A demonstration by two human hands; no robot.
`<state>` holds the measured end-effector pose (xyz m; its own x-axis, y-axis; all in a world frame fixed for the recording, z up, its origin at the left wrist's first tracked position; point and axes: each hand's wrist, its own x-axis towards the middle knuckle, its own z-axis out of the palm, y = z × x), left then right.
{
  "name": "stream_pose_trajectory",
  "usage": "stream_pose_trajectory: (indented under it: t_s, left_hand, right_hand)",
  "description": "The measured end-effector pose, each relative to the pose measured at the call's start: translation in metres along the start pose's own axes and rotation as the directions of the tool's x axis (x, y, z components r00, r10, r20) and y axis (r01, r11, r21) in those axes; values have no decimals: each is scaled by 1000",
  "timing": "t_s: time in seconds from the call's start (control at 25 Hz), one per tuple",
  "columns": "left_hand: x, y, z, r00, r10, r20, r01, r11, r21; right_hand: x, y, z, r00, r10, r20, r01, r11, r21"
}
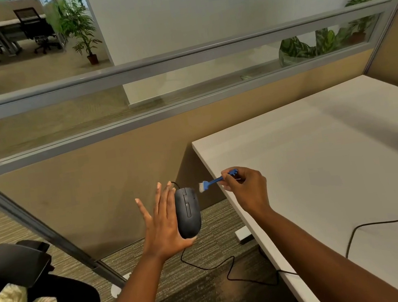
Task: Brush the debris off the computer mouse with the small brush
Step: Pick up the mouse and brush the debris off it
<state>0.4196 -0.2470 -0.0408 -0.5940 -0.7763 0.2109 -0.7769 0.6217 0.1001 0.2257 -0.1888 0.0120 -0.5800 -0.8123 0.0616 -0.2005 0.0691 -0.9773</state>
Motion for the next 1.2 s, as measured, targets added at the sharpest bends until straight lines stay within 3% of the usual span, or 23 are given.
stream_pose_trajectory:
  t_s: [0.2,0.32,0.4,0.48,0.6,0.92,1.2]
  left_hand:
    - [1,2,1,1000,1,4,-1,1000,16]
    - [2,2,2,1000,-15,15,15,1000,15]
    - [3,1,3,999,-39,36,38,999,22]
    - [4,1,5,998,-52,47,50,998,26]
    - [5,2,7,998,-45,46,44,999,20]
    - [7,-6,7,985,-173,14,174,984,-44]
    - [9,-6,6,985,-170,19,171,985,-25]
  right_hand:
    - [-2,-4,6,992,-12,129,-16,977,211]
    - [-2,1,5,999,-36,24,37,999,-10]
    - [-2,2,2,991,-132,24,134,986,-100]
    - [-3,0,2,951,-268,155,281,957,-72]
    - [-6,-2,8,826,-406,391,468,880,-75]
    - [-7,10,0,729,-247,639,372,926,-66]
    - [2,16,-7,728,-160,667,404,885,-229]
